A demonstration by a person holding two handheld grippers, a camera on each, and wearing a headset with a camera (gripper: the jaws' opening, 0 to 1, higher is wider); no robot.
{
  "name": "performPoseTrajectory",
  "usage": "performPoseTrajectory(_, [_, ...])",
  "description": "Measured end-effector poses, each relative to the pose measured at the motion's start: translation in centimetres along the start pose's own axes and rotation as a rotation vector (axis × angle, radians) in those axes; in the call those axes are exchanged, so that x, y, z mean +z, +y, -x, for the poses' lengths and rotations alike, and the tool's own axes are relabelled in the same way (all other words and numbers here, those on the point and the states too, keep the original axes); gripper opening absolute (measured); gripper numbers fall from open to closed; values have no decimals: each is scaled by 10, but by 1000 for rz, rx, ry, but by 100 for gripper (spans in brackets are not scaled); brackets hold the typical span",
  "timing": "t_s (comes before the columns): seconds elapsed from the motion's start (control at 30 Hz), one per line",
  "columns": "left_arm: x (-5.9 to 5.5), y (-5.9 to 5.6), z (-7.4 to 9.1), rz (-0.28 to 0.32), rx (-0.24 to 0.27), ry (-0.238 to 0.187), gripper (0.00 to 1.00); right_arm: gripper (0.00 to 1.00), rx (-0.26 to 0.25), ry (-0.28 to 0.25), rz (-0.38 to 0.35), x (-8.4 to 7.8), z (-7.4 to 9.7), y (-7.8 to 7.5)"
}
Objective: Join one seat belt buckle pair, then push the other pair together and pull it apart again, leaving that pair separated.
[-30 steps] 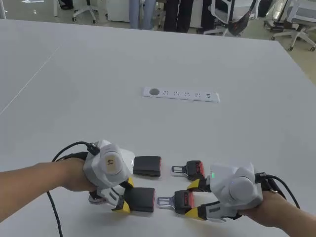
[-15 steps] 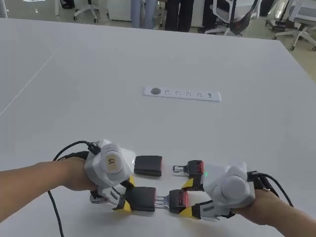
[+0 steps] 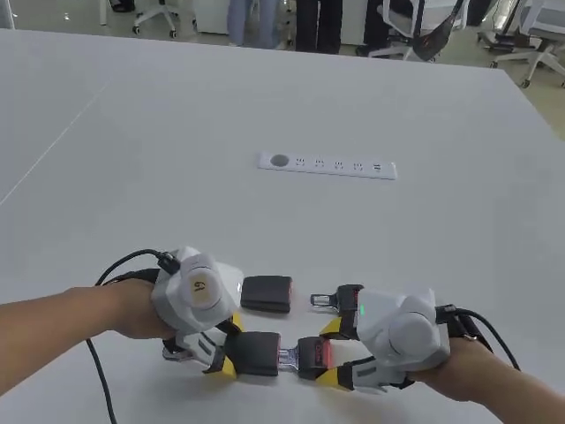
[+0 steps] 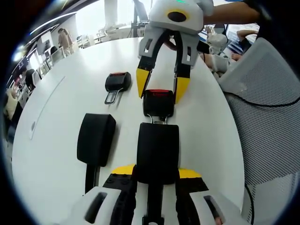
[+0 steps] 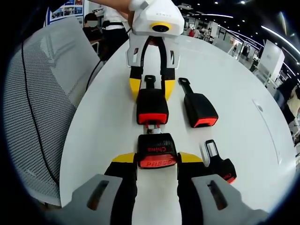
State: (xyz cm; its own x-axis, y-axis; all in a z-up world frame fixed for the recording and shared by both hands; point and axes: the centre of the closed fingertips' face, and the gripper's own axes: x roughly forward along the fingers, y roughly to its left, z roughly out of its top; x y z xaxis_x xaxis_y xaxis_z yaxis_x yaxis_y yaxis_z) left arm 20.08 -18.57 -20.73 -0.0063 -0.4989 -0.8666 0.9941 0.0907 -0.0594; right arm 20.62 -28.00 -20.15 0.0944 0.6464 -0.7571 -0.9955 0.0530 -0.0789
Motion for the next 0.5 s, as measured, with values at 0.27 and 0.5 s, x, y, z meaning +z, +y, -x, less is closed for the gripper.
performPoseTrajectory(0.27, [0,0,0,-5,-2,-4,32,30,-1,-2,6,0,0,1])
performPoseTrajectory(0.5, [0,0,0,-8,-2,-5,32,30,-5,-4,-6,-1,-1,2])
